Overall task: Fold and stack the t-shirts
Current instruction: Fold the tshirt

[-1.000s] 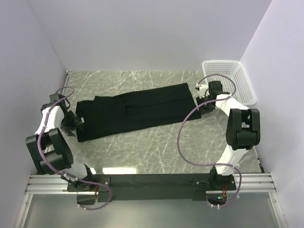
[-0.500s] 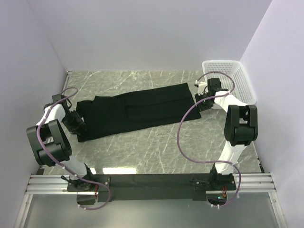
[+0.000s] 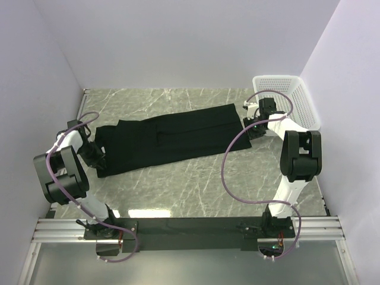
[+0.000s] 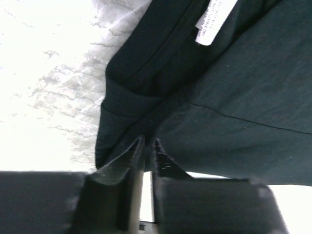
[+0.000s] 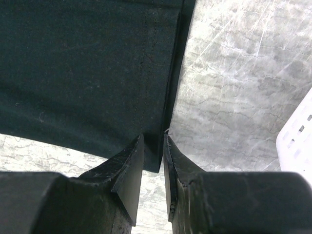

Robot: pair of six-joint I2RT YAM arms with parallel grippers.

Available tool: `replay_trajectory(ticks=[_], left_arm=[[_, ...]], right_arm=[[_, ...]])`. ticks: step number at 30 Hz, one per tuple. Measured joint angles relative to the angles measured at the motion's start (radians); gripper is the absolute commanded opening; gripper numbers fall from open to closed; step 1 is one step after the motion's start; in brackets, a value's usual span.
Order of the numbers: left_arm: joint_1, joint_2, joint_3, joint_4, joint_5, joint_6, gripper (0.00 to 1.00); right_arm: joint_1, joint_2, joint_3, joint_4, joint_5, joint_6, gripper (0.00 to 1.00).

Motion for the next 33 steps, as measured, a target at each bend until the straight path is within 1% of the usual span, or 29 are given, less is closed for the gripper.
replay_trajectory(ticks=[3, 11, 15, 18, 21, 25, 28, 30, 33], left_arm=[[0.000, 0.008, 0.000, 0.000, -0.010, 0.003, 0.01], [0.000, -0.003, 0.000, -0.003, -0.048, 0.005, 0.01], [0.000, -0.074, 0.000, -0.007, -0.088, 0.004, 0.01], [0.000, -0.129, 0.000, -0.007, -0.112, 0.004, 0.01], [0.000, -0.147, 0.000, -0.006, -0.126, 0.004, 0.01], [0.000, -0.140, -0.001, -0.006, -0.127, 0.004, 0.00], [0.000, -0.135, -0.001, -0.006, -0.127, 0.002, 0.01], [0.000, -0.133, -0.002, -0.006, -0.124, -0.003, 0.01], [0.000, -0.133, -0.002, -0.007, -0.124, -0.003, 0.01]], right_arm=[[0.000, 0.000, 0.000, 0.000, -0.001, 0.000, 0.30], [0.000, 0.000, 0.001, -0.003, -0.019, 0.014, 0.32], [0.000, 0.000, 0.013, -0.010, -0.023, 0.027, 0.39], [0.000, 0.002, 0.029, -0.016, -0.022, 0.038, 0.40], [0.000, 0.009, 0.042, -0.017, -0.019, 0.042, 0.40], [0.001, 0.034, 0.048, -0.018, -0.014, 0.042, 0.38], [0.013, 0.049, 0.048, -0.025, -0.006, 0.042, 0.35], [0.022, 0.052, 0.048, -0.029, -0.006, 0.042, 0.32], [0.028, 0.052, 0.048, -0.031, -0.006, 0.042, 0.25]])
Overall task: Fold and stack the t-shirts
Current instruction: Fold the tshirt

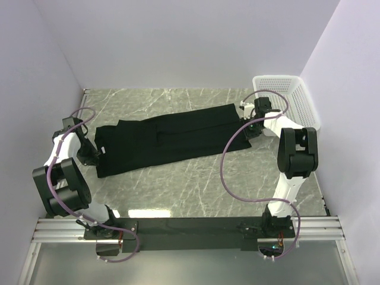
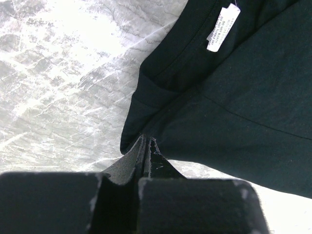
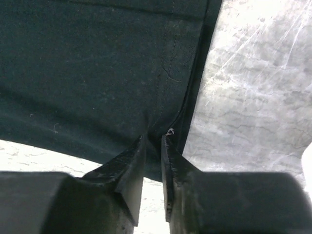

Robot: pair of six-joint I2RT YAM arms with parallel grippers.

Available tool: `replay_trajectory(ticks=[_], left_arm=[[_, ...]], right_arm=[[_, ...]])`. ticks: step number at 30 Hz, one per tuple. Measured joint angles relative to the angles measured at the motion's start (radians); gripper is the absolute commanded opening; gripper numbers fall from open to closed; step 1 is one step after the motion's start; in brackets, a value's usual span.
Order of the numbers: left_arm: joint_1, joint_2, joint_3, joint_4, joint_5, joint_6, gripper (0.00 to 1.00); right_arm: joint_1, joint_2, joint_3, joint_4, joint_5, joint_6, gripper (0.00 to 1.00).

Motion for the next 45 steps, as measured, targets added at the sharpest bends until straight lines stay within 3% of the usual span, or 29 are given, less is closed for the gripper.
replay_trajectory(ticks=[5, 8, 9, 12, 16, 24, 26, 28, 33, 45], left_arm=[[0.000, 0.000, 0.000, 0.000, 0.000, 0.000, 0.01], [0.000, 0.001, 0.000, -0.001, -0.005, -0.001, 0.31], [0.000, 0.002, 0.000, -0.002, -0.005, 0.002, 0.35], [0.000, 0.010, 0.000, -0.006, 0.001, 0.001, 0.44], [0.000, 0.050, 0.002, -0.008, 0.029, 0.007, 0.46], [-0.020, 0.174, 0.003, 0.001, 0.066, 0.024, 0.39], [-0.026, 0.185, 0.009, 0.000, 0.066, 0.026, 0.32], [-0.028, 0.194, 0.016, 0.002, 0.066, 0.026, 0.18], [-0.032, 0.196, 0.019, 0.004, 0.066, 0.034, 0.01], [-0.034, 0.115, 0.018, -0.025, 0.034, -0.008, 0.01]], right_arm=[[0.001, 0.000, 0.000, 0.000, 0.000, 0.006, 0.18], [0.001, 0.000, 0.000, 0.001, 0.000, 0.007, 0.18], [0.001, 0.000, 0.000, 0.001, 0.000, 0.008, 0.18], [0.001, 0.000, 0.000, 0.002, -0.001, 0.011, 0.18], [0.001, 0.000, 0.000, 0.006, -0.001, 0.015, 0.18], [0.001, 0.000, -0.001, 0.008, -0.001, 0.019, 0.18], [0.001, 0.000, -0.003, 0.009, -0.001, 0.020, 0.17], [0.001, 0.000, -0.006, 0.010, -0.001, 0.021, 0.17], [0.001, 0.000, -0.009, 0.012, 0.000, 0.022, 0.14], [0.001, -0.022, -0.031, 0.027, 0.035, 0.026, 0.05]])
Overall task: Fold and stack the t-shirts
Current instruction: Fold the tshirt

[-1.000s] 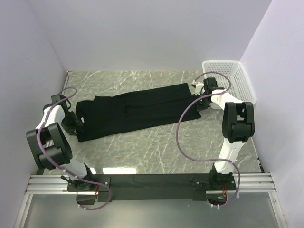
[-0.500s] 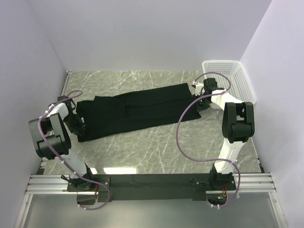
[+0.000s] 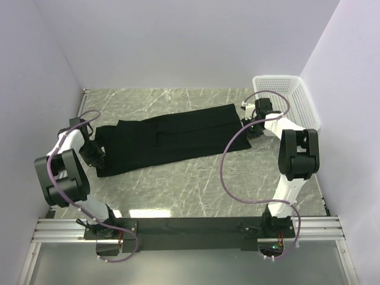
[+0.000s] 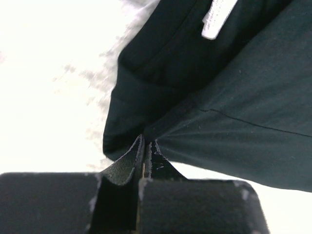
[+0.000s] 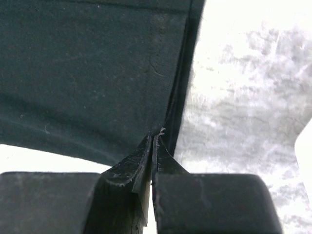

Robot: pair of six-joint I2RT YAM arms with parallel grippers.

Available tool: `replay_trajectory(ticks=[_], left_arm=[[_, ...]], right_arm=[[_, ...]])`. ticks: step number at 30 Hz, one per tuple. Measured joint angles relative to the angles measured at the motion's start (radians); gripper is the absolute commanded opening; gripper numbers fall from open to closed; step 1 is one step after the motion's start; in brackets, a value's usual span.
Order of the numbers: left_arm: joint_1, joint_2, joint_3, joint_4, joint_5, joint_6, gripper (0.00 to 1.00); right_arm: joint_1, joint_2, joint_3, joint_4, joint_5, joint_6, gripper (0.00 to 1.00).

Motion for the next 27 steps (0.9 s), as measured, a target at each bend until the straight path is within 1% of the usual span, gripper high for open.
replay_trajectory(ticks=[5, 8, 20, 27], left_arm=[[0.000, -0.099, -0.018, -0.025, -0.016, -0.057, 0.01], [0.000, -0.127, -0.032, -0.038, -0.016, -0.087, 0.01], [0.001, -0.158, -0.089, -0.065, -0.015, -0.122, 0.01], [0.022, -0.156, -0.087, -0.077, -0.017, -0.131, 0.01]], right_arm=[[0.000, -0.038, -0.032, 0.012, 0.021, 0.000, 0.00], [0.000, -0.052, -0.043, 0.020, 0.028, 0.000, 0.00], [-0.001, -0.078, -0.083, 0.043, 0.050, -0.002, 0.00], [-0.001, -0.097, -0.095, 0.053, 0.051, -0.004, 0.00]])
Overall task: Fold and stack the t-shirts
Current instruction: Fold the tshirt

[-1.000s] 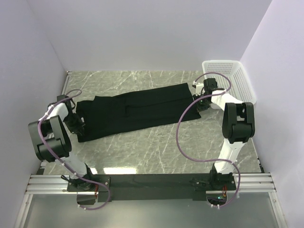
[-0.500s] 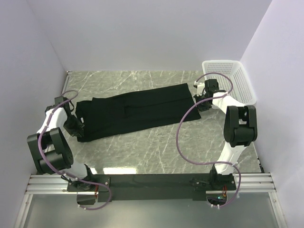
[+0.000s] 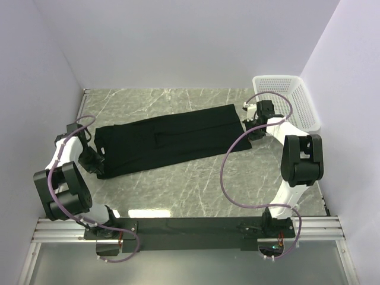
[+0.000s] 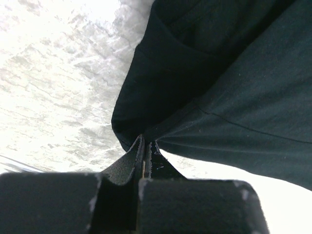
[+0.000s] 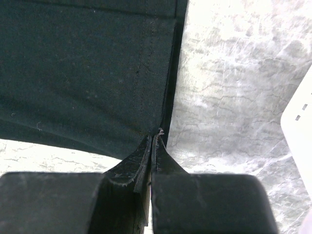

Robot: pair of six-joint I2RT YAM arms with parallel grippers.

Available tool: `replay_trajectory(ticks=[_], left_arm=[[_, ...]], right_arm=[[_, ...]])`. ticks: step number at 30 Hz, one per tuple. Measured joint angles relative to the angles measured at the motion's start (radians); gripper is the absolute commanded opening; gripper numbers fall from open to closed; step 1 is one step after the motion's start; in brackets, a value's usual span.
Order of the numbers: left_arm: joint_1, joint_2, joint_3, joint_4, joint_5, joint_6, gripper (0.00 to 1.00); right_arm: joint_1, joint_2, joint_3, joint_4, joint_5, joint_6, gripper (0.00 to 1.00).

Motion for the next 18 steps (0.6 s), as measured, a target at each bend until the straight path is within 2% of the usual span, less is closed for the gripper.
replay_trajectory(ticks=[18], left_arm=[[0.006, 0.053, 0.015, -0.003, -0.008, -0.007, 0.01]], right_arm=[[0.000, -0.062, -0.050, 0.009, 0.023, -0.046, 0.00]])
